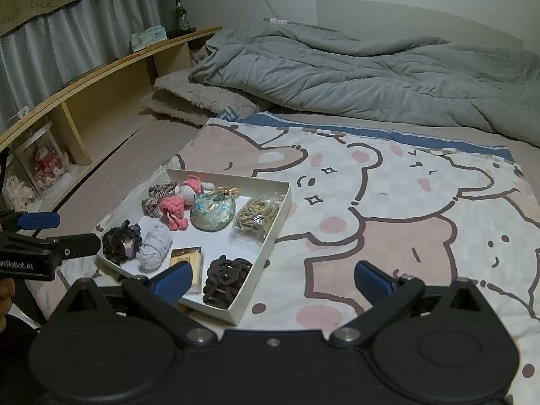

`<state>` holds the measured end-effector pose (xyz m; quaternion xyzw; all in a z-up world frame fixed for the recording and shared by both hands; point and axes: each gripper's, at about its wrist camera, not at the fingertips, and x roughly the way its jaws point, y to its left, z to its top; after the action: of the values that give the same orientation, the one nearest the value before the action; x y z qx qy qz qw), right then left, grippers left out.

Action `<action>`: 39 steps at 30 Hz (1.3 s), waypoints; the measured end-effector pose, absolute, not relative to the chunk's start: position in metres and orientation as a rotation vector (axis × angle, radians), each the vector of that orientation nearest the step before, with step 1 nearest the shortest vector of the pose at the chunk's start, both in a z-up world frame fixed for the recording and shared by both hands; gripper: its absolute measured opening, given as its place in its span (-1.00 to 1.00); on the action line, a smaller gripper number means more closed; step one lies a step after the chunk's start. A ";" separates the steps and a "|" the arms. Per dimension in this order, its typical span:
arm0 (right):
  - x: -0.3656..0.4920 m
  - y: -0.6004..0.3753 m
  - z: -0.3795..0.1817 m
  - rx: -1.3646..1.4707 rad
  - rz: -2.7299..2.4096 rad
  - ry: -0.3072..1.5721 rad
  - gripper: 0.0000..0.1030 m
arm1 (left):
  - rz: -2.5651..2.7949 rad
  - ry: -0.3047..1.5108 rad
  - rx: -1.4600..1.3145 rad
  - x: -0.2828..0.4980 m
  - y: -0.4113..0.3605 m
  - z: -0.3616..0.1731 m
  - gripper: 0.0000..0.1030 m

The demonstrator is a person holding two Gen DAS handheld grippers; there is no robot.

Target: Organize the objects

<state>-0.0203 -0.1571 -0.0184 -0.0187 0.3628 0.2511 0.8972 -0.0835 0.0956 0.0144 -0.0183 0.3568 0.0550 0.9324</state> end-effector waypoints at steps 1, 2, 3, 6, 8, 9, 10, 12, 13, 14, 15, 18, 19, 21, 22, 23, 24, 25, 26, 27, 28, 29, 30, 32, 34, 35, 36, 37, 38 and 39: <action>-0.019 -0.157 -0.018 -0.040 0.522 0.752 1.00 | 0.112 0.730 -0.037 -0.084 0.095 0.014 1.00; -0.018 -0.157 -0.018 -0.041 0.523 0.753 1.00 | 0.112 0.730 -0.036 -0.084 0.095 0.014 1.00; -0.019 -0.157 -0.018 -0.043 0.524 0.753 1.00 | 0.113 0.730 -0.037 -0.084 0.095 0.014 1.00; -0.020 -0.156 -0.019 -0.048 0.523 0.756 1.00 | 0.112 0.731 -0.039 -0.084 0.096 0.014 1.00; -0.019 -0.156 -0.019 -0.048 0.523 0.758 1.00 | 0.113 0.730 -0.039 -0.084 0.096 0.014 1.00; -0.019 -0.156 -0.019 -0.047 0.523 0.759 1.00 | 0.114 0.730 -0.039 -0.084 0.096 0.014 1.00; -0.019 -0.156 -0.018 -0.047 0.522 0.760 1.00 | 0.114 0.729 -0.040 -0.084 0.096 0.014 1.00; -0.019 -0.156 -0.018 -0.047 0.523 0.759 1.00 | 0.115 0.729 -0.041 -0.084 0.097 0.015 1.00; -0.019 -0.156 -0.018 -0.047 0.523 0.760 1.00 | 0.115 0.729 -0.041 -0.084 0.097 0.014 1.00; -0.019 -0.156 -0.018 -0.047 0.523 0.760 1.00 | 0.115 0.729 -0.041 -0.084 0.097 0.015 1.00; -0.019 -0.156 -0.018 -0.048 0.523 0.760 1.00 | 0.114 0.729 -0.041 -0.084 0.097 0.014 1.00; -0.019 -0.156 -0.018 -0.047 0.522 0.760 1.00 | 0.115 0.729 -0.041 -0.084 0.097 0.014 1.00; -0.020 -0.156 -0.018 -0.047 0.522 0.760 1.00 | 0.114 0.729 -0.041 -0.084 0.097 0.014 1.00; -0.020 -0.156 -0.018 -0.047 0.523 0.760 1.00 | 0.114 0.730 -0.041 -0.084 0.097 0.015 1.00; -0.020 -0.156 -0.018 -0.047 0.523 0.760 1.00 | 0.114 0.730 -0.041 -0.084 0.097 0.015 1.00; -0.019 -0.156 -0.018 -0.047 0.523 0.760 1.00 | 0.115 0.730 -0.041 -0.084 0.097 0.015 1.00; -0.019 -0.156 -0.018 -0.047 0.523 0.761 1.00 | 0.116 0.730 -0.042 -0.083 0.097 0.015 1.00; -0.020 -0.155 -0.019 -0.047 0.524 0.761 1.00 | 0.116 0.731 -0.044 -0.083 0.098 0.014 1.00; -0.020 -0.155 -0.019 -0.047 0.523 0.760 1.00 | 0.117 0.732 -0.045 -0.083 0.098 0.014 1.00; -0.020 -0.155 -0.019 -0.048 0.523 0.760 1.00 | 0.117 0.733 -0.046 -0.083 0.098 0.013 1.00; -0.020 -0.155 -0.019 -0.047 0.523 0.760 1.00 | 0.118 0.733 -0.046 -0.083 0.097 0.013 1.00; -0.020 -0.155 -0.019 -0.047 0.523 0.761 1.00 | 0.118 0.734 -0.046 -0.083 0.097 0.013 1.00; -0.020 -0.155 -0.019 -0.046 0.523 0.761 1.00 | 0.117 0.734 -0.046 -0.083 0.097 0.013 1.00; -0.020 -0.155 -0.019 -0.047 0.524 0.761 1.00 | 0.115 0.735 -0.046 -0.083 0.097 0.013 1.00; -0.021 -0.155 -0.019 -0.048 0.524 0.761 1.00 | 0.112 0.737 -0.046 -0.083 0.097 0.012 1.00; -0.020 -0.155 -0.019 -0.048 0.524 0.761 1.00 | 0.112 0.738 -0.046 -0.083 0.097 0.012 1.00; -0.020 -0.155 -0.019 -0.047 0.524 0.761 1.00 | 0.112 0.740 -0.046 -0.082 0.097 0.012 1.00; -0.021 -0.155 -0.019 -0.047 0.524 0.761 1.00 | 0.113 0.741 -0.047 -0.082 0.097 0.012 1.00; -0.020 -0.155 -0.019 -0.047 0.523 0.761 1.00 | 0.115 0.743 -0.048 -0.082 0.097 0.012 1.00; -0.020 -0.155 -0.019 -0.047 0.523 0.761 1.00 | 0.116 0.745 -0.050 -0.082 0.097 0.011 1.00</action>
<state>-0.0203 -0.1547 -0.0191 -0.0227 0.3673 0.2523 0.8949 -0.0817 0.0974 0.0113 -0.0246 0.3636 0.0567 0.9295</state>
